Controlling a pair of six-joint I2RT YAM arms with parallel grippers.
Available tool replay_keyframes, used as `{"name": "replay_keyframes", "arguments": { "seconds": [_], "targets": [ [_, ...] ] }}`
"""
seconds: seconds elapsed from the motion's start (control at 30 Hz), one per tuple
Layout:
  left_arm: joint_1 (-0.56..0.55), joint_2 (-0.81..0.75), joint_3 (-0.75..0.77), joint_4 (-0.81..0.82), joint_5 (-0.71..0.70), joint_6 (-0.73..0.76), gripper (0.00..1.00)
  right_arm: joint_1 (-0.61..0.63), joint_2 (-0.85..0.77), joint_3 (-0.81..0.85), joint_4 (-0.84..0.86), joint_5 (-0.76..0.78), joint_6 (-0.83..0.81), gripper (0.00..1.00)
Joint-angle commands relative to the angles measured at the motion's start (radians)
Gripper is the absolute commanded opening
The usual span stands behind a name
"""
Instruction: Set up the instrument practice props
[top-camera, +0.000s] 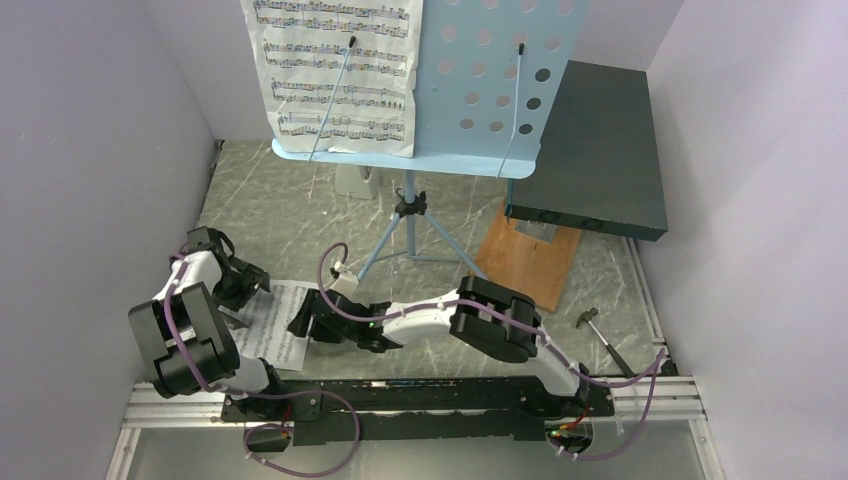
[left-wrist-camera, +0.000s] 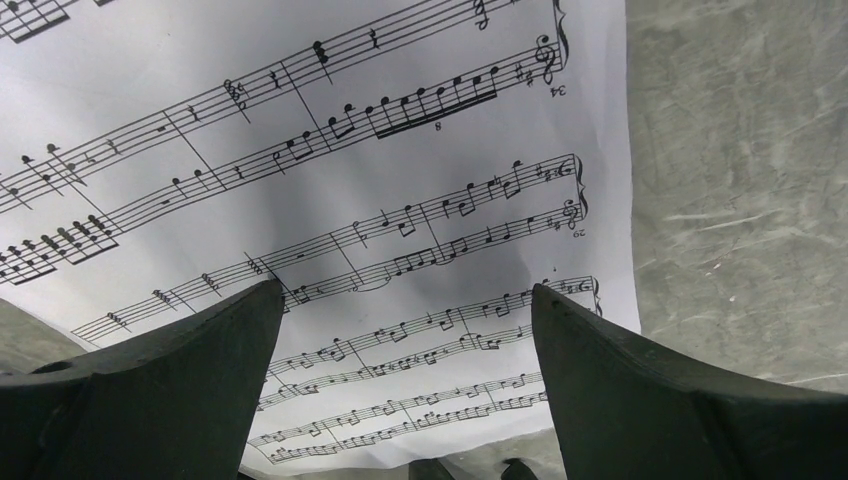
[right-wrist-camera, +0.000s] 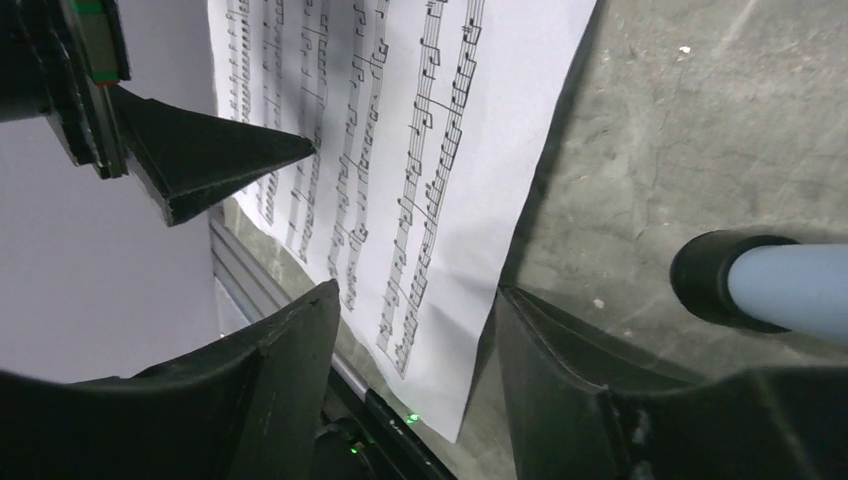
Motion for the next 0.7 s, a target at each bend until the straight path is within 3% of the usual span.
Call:
{"name": "replay_keyframes", "arguments": {
  "seconds": [0.0, 0.23, 0.4, 0.67],
  "targets": [
    [0.006, -0.018, 0.001, -0.001, 0.002, 0.013, 0.99, -0.026, 0.005, -0.031, 0.079, 0.046, -0.116, 0.57],
    [0.005, -0.016, 0.002, 0.000, 0.010, 0.018, 0.99, -0.057, 0.010, -0.091, 0.253, -0.044, -0.140, 0.42],
    [0.005, -0.025, 0.004, -0.001, 0.004, 0.021, 1.00, -0.069, 0.019, -0.084, 0.284, -0.062, -0.186, 0.31],
    [0.006, -0.066, 0.001, 0.000, -0.017, 0.024, 1.00, -0.076, 0.035, -0.078, 0.317, -0.083, -0.209, 0.33]
  ]
}}
